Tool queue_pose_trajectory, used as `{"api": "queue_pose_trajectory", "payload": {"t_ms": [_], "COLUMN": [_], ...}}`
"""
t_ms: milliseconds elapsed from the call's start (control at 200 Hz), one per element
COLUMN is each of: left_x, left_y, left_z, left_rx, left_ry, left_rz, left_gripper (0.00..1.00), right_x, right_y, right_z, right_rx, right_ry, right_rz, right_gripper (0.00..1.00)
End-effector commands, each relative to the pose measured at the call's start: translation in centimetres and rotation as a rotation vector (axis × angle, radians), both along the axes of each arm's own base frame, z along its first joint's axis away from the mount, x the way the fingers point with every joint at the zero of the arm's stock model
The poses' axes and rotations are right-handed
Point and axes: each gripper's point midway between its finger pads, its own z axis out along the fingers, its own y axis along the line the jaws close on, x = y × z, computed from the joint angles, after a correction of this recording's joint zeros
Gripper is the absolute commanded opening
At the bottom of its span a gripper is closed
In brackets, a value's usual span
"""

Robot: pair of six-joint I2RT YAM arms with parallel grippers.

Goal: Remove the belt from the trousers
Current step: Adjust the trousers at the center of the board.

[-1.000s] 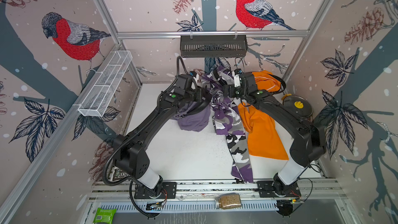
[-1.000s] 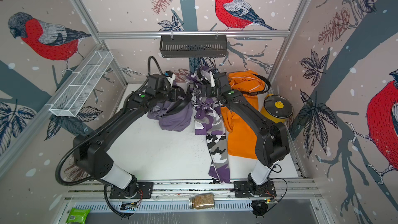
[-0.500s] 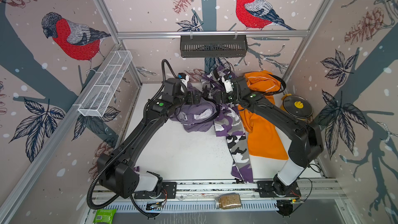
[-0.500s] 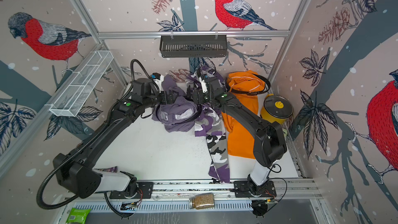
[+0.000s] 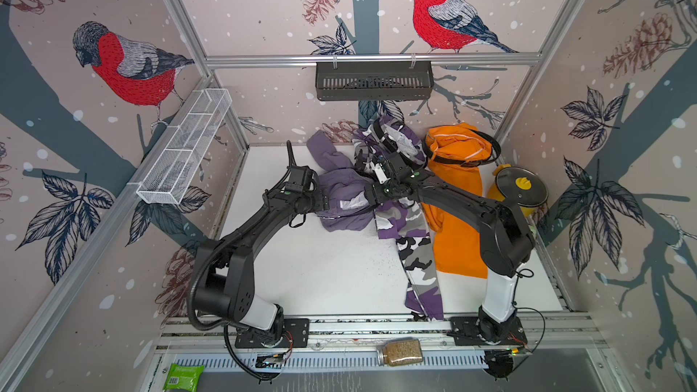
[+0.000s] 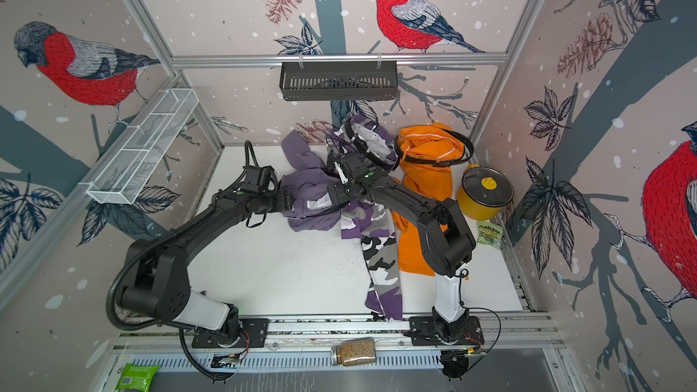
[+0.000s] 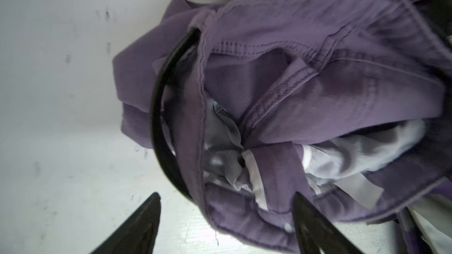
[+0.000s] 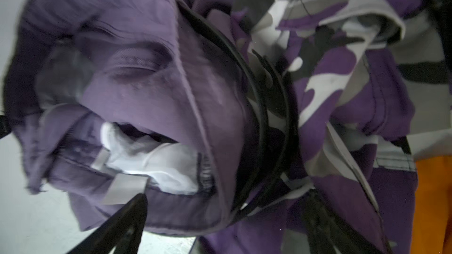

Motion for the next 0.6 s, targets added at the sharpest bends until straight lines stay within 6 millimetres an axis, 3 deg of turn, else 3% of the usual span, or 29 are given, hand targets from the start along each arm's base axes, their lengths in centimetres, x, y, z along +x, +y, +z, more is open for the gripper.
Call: {"api": "queue_pose_trajectory", "payload": {"t_ms": [0,200,425,505,595], "left_x": [0.8,2.5,4.6,4.9,4.9], "left_y": [-0.3,0.7,0.8,0.6,0.4], "left_z": [-0.9,-1.1,-0.5,-0.1,0.6], "left_rx": [-0.016,0.053,0.058,0.04,0.017], "left_ry": [0.014,-0.017,-0.039,-0.04,-0.043], "left_rz": [0.009,0.019,0.01,0.007,0.005], "left_gripper": [0.69,0.42,0.07,0.0,0.0], "right_x": [0.1,0.7,1.3,1.4,1.5], "right_y": [-1.3,-2.7,-3.8,-4.2,-4.5], "right_z": [-1.7,-3.7,-4.5,-4.7,-4.9], "right_rx": [-0.05,-0.068,-0.074,-0.079,-0.082], "right_ry": [0.024,0.055,0.072,0.076,0.081], "right_rz": [-0.03,-0.062,-0.082,-0.089,-0.094], "right_gripper": [0.99,0.99,0.99,0.99,0.99]}}
